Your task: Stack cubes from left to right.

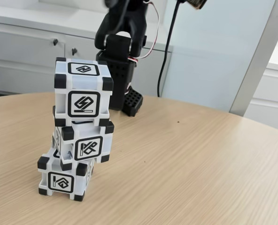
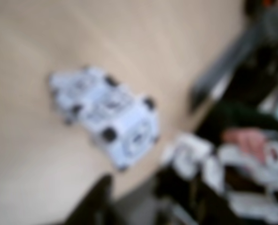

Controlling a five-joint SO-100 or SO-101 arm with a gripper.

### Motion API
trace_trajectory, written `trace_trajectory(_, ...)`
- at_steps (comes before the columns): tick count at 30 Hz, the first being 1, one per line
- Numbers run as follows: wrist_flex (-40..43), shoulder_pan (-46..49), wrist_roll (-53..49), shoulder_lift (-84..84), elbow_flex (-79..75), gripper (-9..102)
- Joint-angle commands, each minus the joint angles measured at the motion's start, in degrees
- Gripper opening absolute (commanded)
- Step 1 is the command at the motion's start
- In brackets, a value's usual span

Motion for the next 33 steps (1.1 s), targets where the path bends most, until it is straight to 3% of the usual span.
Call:
trace_trajectory(1,0.09,-2.64,2.55,0.62,-1.05,17)
trace_trajectory(15,-0.97,-18.63,7.73,0.26,-0.35,16)
trace_trajectory(33,-2.11,-28.13,8.44,-0.35,0.00,14)
